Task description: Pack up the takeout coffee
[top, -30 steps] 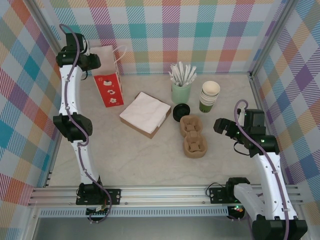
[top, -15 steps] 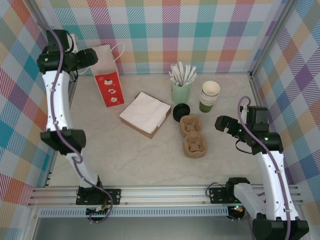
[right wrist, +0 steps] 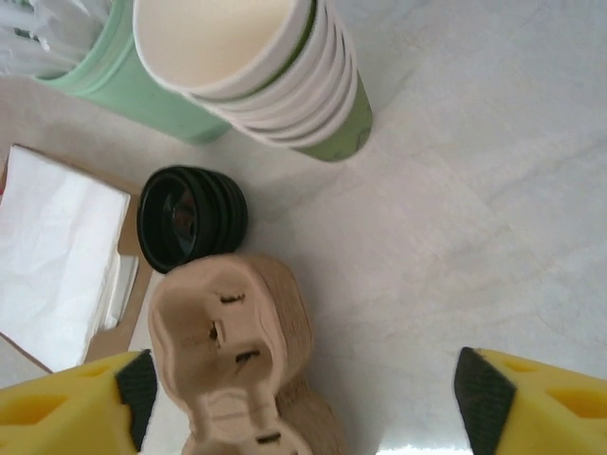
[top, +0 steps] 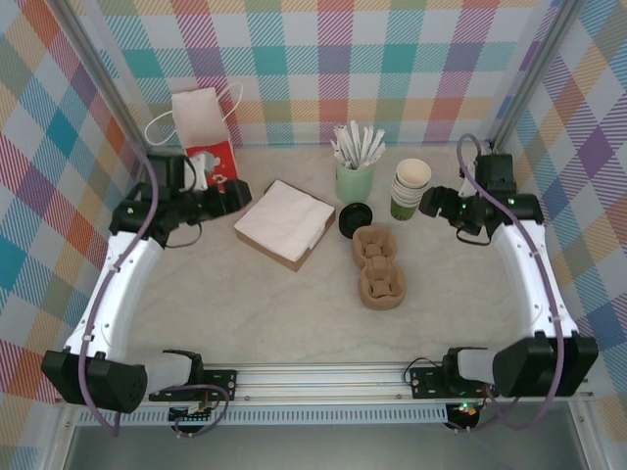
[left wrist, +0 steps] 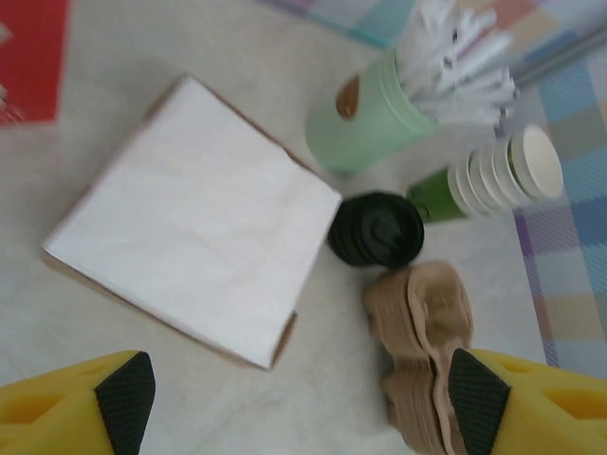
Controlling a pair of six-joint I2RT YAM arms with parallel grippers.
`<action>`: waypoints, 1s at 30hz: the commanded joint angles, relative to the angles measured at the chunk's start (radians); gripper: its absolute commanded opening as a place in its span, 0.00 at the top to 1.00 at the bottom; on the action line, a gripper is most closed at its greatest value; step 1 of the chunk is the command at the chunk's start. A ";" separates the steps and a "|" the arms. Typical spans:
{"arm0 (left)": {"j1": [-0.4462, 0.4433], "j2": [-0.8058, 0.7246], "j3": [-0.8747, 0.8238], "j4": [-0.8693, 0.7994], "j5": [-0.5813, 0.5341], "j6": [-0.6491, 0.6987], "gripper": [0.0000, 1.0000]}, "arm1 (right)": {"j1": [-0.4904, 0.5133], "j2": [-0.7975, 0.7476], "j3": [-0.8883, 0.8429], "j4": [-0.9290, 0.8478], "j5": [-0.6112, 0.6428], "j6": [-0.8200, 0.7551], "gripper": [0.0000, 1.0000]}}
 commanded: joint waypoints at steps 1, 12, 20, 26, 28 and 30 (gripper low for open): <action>-0.056 -0.081 -0.104 0.084 0.033 -0.088 0.17 | -0.007 0.077 0.089 0.063 -0.040 0.054 0.24; -0.228 -0.126 -0.415 0.289 -0.001 -0.285 0.15 | -0.008 0.315 0.251 0.126 0.002 0.150 0.42; -0.247 -0.079 -0.497 0.348 -0.026 -0.310 0.14 | -0.008 0.433 0.349 0.076 -0.025 0.144 0.49; -0.249 -0.068 -0.518 0.349 -0.043 -0.304 0.14 | -0.007 0.511 0.434 0.021 -0.019 0.137 0.53; -0.250 -0.069 -0.518 0.347 -0.049 -0.302 0.14 | -0.007 0.529 0.447 0.009 -0.013 0.133 0.54; -0.251 -0.070 -0.519 0.347 -0.054 -0.300 0.13 | -0.007 0.539 0.453 0.003 -0.012 0.134 0.55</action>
